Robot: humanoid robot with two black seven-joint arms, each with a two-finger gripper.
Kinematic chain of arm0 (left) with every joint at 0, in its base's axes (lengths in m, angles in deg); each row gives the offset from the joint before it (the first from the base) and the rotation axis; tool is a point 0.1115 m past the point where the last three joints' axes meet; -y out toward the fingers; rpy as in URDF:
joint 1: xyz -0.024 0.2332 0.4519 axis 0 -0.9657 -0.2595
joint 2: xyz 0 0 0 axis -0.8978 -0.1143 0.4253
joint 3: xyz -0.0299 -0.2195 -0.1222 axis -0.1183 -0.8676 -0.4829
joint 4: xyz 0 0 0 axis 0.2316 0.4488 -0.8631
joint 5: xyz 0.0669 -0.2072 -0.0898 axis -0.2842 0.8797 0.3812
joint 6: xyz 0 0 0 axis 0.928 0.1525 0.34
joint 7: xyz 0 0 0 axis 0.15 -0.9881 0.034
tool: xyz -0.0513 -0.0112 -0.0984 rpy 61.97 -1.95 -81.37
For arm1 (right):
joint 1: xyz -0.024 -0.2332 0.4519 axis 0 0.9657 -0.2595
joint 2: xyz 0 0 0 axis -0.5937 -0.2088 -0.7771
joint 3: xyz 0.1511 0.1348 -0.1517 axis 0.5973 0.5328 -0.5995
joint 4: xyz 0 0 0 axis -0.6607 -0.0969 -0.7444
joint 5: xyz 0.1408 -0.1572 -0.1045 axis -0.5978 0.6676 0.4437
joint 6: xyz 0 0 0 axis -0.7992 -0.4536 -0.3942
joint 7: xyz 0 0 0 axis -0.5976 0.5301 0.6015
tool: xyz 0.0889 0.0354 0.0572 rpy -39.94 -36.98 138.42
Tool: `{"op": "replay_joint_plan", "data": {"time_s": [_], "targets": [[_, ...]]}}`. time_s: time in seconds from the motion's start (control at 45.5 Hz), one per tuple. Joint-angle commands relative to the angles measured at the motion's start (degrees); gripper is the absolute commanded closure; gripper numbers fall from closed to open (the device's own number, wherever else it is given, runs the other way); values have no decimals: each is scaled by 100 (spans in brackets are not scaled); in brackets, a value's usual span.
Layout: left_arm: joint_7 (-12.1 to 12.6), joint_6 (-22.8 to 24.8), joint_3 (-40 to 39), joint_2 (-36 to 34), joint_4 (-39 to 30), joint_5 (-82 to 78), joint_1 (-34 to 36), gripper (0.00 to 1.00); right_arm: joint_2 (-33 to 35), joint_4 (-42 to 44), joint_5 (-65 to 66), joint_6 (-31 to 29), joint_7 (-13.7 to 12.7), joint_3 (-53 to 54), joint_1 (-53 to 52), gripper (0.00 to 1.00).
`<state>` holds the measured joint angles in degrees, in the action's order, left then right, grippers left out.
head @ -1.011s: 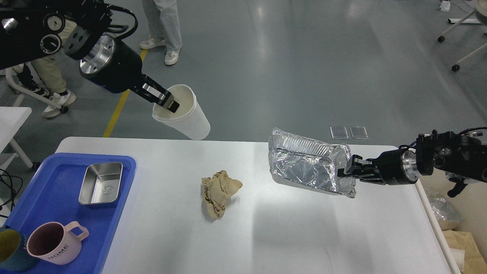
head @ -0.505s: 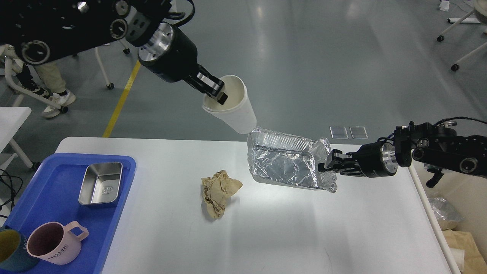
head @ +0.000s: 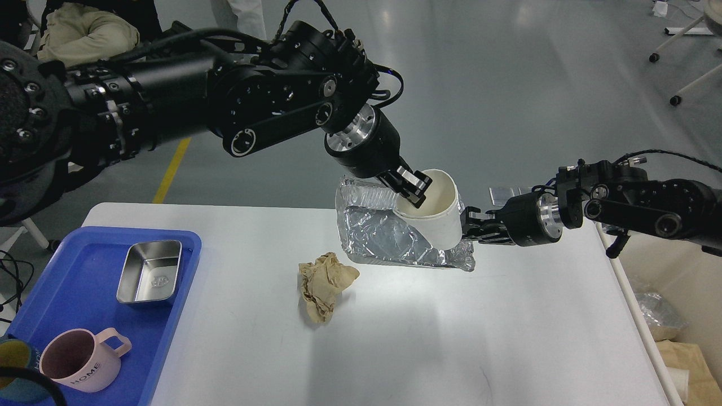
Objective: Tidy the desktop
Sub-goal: 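Place the paper cup into the foil container and release it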
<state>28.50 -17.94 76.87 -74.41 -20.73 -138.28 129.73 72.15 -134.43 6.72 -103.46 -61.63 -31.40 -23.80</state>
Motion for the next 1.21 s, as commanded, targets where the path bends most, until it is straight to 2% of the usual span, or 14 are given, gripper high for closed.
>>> {"op": "replay_joint_plan", "data": {"time_s": [0.0, 0.33, 0.571, 0.659, 0.791, 0.813, 0.901, 1.033, 1.186], "targets": [[17, -2, 28, 61, 41, -10, -191, 97, -2, 0, -5, -10, -7, -5, -14, 100], [17, -2, 46, 78, 41, -1, -244, 95, 7, -9, -5, -10, -7, -5, -14, 100], [52, -55, 54, 79, 41, 8, -244, 86, 7, -9, -5, -18, -7, -31, -14, 100], [69, -204, 63, 79, 41, 17, -244, 77, 7, -9, -5, -10, -7, -57, -14, 100], [78, -599, 72, 87, 41, 61, -305, 57, 7, -18, -5, -10, 1, -66, -14, 100], [78, -713, 72, 87, 41, 61, -314, 50, 7, -18, -5, -10, -7, -66, -23, 100], [87, -846, 72, 96, 41, 131, -323, 39, 16, -18, -5, -18, 1, -75, -23, 100], [87, -1030, 72, 140, 41, 368, -297, 26, 7, -18, -31, -18, -7, -84, -23, 100], [78, -1022, 72, 140, 41, 544, -235, 19, 25, -9, -31, -18, -7, -93, -14, 100]]}}
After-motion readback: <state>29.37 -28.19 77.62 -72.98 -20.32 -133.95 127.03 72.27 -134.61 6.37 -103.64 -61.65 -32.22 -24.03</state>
